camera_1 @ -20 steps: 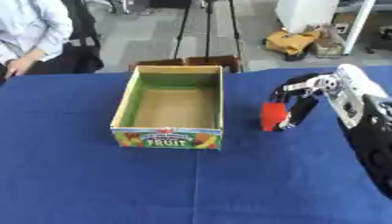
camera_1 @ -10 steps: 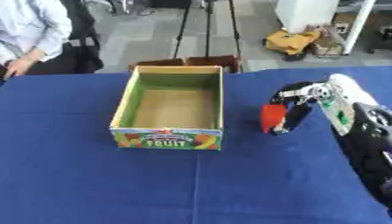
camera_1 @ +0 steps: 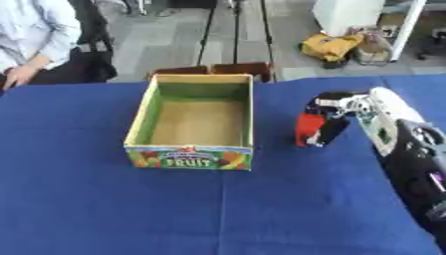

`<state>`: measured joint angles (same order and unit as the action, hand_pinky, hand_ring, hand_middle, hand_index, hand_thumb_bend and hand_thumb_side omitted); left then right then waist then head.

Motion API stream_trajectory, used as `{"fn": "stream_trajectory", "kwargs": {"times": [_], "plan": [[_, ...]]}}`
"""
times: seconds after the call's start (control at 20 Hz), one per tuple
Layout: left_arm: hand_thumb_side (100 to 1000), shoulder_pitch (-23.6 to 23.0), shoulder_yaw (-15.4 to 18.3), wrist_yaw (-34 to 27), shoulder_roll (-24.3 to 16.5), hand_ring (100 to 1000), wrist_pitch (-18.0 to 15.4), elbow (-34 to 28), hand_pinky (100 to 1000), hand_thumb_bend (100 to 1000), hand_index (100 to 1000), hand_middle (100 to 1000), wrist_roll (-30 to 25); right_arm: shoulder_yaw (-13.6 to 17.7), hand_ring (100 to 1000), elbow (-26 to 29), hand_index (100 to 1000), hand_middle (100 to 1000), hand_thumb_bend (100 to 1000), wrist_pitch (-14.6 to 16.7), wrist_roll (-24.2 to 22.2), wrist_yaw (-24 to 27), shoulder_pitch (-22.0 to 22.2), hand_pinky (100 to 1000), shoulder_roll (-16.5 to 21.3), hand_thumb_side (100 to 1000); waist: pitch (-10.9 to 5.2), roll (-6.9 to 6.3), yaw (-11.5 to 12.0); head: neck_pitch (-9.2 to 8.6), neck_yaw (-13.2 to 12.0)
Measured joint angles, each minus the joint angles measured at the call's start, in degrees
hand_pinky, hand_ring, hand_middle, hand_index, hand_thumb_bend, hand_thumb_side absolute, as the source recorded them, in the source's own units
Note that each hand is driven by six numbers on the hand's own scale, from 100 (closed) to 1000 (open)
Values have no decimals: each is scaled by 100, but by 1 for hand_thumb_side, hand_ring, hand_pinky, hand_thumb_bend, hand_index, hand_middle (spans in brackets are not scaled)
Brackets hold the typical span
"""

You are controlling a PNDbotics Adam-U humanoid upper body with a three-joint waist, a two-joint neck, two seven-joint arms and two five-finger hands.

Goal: Pick up objects on the table and place them in the box.

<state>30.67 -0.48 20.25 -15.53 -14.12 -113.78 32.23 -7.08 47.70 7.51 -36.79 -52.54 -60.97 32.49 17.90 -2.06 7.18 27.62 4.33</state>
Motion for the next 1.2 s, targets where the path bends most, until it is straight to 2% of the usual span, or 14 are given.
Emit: {"fn": "stream_trajectory", "kwargs": {"times": [0.05, 0.15, 0.3, 0.35, 0.4, 0.45, 0.5, 0.75, 1.0, 1.2], "plan": [[936, 0, 0, 0, 0, 858, 3, 0, 719, 100, 937, 832, 3, 0, 604, -2, 635, 559, 100, -26, 82, 1, 0, 381, 0, 270, 2, 0, 0, 0, 8], [938, 0, 0, 0, 0, 858, 6, 0, 718, 100, 937, 831, 6, 0, 558, -12, 569, 534, 100, -73, 252, 13, 0, 317, -2, 278, 2, 0, 0, 0, 14], [938, 0, 0, -2, 0, 858, 8, 0, 718, 100, 937, 831, 8, 3, 531, -24, 524, 530, 100, -167, 500, 98, -4, 291, -10, 297, 2, 0, 0, 0, 17], [938, 0, 0, -2, 0, 858, 8, 0, 718, 100, 937, 829, 8, 7, 524, -22, 515, 526, 100, -207, 572, 150, -8, 287, -17, 382, 2, 0, 0, 0, 18], [938, 0, 0, -2, 0, 858, 8, 0, 717, 100, 937, 828, 8, 17, 519, -11, 502, 522, 100, -247, 629, 205, -16, 284, -29, 311, 2, 0, 0, 0, 18], [939, 0, 0, -2, 0, 858, 8, 0, 717, 100, 937, 827, 8, 34, 515, 21, 492, 518, 100, -289, 675, 271, -40, 281, -42, 518, 2, 0, 0, 0, 18], [939, 0, 0, -3, 0, 858, 8, 0, 717, 100, 937, 827, 8, 40, 506, 78, 484, 511, 100, -331, 710, 342, -71, 274, -46, 320, 2, 0, 0, 0, 18], [935, -2, 0, -3, 0, 857, 9, 0, 717, 100, 937, 823, 9, 72, 475, 605, 425, 475, 100, -640, 808, 679, -230, 249, -42, 322, 2, 0, -12, 1, 18], [950, -3, 0, -3, 0, 856, 9, 0, 717, 100, 937, 822, 9, 68, 474, 1411, 446, 467, 100, -1008, 922, 973, -394, 250, -31, 336, 2, 1, -16, 2, 17], [933, -3, -1, -3, 0, 856, 8, 0, 717, 100, 937, 821, 10, -15, 476, 1874, 449, 467, 100, -1184, 913, 1077, -573, 252, -65, 343, -2, 44, -15, 3, 17]]}}
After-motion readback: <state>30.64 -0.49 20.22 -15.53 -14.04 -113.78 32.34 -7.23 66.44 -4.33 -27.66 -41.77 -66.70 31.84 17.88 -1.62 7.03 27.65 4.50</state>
